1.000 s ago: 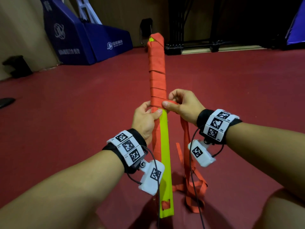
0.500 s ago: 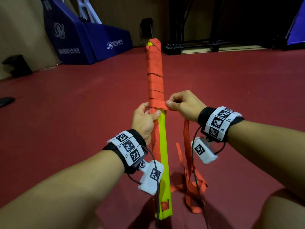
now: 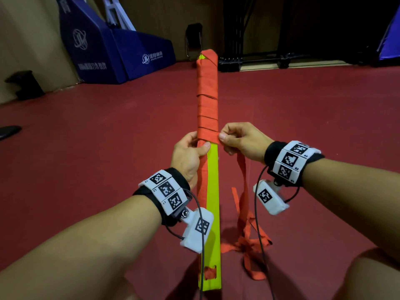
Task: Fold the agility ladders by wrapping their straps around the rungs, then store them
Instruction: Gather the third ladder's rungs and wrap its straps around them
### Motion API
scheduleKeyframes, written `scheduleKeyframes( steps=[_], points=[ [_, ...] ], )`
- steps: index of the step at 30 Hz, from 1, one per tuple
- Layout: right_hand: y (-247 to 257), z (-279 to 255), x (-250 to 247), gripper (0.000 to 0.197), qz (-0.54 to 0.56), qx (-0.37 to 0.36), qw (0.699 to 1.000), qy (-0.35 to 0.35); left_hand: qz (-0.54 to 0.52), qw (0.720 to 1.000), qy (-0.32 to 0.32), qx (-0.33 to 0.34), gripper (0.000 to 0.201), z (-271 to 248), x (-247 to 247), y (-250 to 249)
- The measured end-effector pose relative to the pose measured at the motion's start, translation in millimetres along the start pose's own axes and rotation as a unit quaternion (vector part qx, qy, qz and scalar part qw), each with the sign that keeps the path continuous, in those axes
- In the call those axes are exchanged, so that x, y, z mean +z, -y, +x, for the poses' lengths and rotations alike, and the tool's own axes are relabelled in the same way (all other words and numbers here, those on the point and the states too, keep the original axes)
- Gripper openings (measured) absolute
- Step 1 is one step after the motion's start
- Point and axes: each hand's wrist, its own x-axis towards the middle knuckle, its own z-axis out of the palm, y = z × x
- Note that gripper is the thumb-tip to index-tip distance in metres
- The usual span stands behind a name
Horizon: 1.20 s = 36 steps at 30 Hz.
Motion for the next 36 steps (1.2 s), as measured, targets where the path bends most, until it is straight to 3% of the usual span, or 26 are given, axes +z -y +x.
scheduleKeyframes(
  steps=[4, 8, 13, 18, 22, 27, 36],
  points=[
    [0.1, -2.3, 0.3, 0.021, -0.004, 0.009, 1.0, 0.003, -0.012, 1.0, 0.005, -0.005, 0.035, -1.8, -1.1, -0.2],
    [1.0, -2.7, 3.2, 0.034, 0.001, 0.005, 1.0, 0.006, -0.027, 1.0, 0.004, -0.003, 0.033, -1.8, -1.1, 0.1],
    [9.0, -0.2, 11.1, 0.038, 0.062, -0.002, 0.996, -0.07, 0.025, 0.999, -0.011, 0.045, 0.026, 1.8, 1.9, 6.6],
    [12.2, -2.0, 12.9, 0.027, 0.11, -0.004, 0.987, -0.117, 0.074, 0.996, 0.045, 0.002, 0.022, -7.3, 6.1, 3.4],
    [10.7, -3.4, 13.9, 0.025, 0.134, 0.015, 0.986, -0.099, 0.085, 0.992, 0.089, -0.024, 0.025, -9.4, 1.5, -1.6],
    [13.2, -4.5, 12.1, 0.024, 0.178, 0.019, 0.981, -0.073, 0.09, 0.988, 0.127, 0.009, 0.024, -10.2, -2.8, -0.3],
    [4.3, 0.9, 1.6, 0.013, 0.157, 0.023, 0.987, -0.021, 0.066, 0.99, 0.125, -0.002, 0.015, -8.4, -2.2, -1.7]
  ],
)
